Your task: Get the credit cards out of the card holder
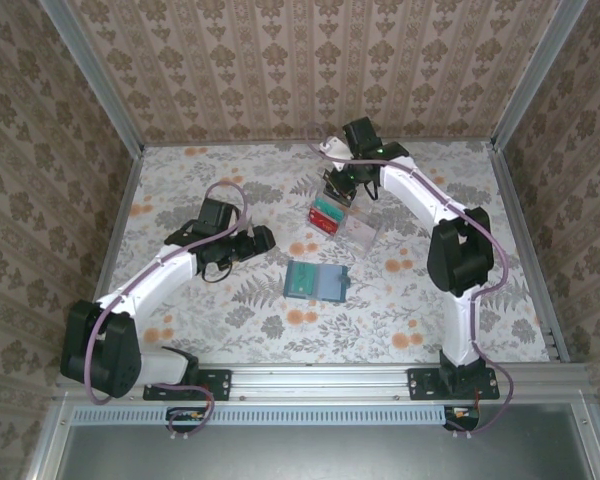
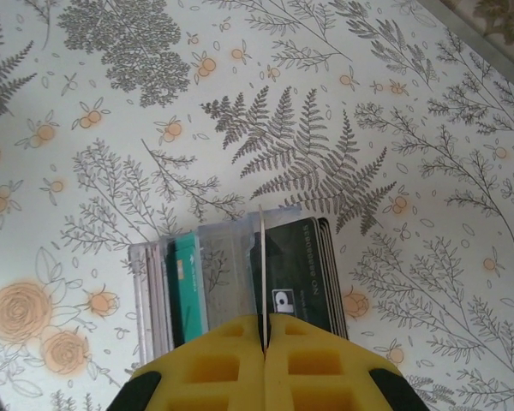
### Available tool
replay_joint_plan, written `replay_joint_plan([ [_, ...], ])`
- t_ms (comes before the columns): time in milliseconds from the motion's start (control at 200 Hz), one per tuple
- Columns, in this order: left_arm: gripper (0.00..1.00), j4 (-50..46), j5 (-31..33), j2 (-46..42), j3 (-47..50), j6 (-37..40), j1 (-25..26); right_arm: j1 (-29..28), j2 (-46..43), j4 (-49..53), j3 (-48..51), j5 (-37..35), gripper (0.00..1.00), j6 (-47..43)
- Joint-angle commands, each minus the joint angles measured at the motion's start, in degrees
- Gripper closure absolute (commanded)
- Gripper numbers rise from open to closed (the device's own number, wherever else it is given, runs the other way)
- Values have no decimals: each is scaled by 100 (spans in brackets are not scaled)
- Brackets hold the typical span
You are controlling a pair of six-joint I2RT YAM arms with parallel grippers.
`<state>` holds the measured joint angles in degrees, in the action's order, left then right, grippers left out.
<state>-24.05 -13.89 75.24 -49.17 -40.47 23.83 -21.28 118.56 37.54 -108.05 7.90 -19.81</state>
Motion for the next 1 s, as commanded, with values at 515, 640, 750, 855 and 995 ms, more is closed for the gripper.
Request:
replay_joint_plan([
  [515, 0, 232, -341, 130, 140, -170, -59, 150, 477, 926, -604, -147, 100, -842],
  [640, 0, 305, -443, 166, 145, -190, -55, 150, 577, 1040, -705, -138, 100, -897],
  [750, 0, 329, -506, 184, 142, -219, -54, 150, 634, 1174, -852, 29, 93, -845],
  [855, 0, 412, -679, 210, 162, -247, -54, 150, 680, 1139, -937, 66, 90, -768],
  [995, 0, 413, -780, 215, 182, -243, -48, 139, 773, 1127, -1107, 36, 88, -667],
])
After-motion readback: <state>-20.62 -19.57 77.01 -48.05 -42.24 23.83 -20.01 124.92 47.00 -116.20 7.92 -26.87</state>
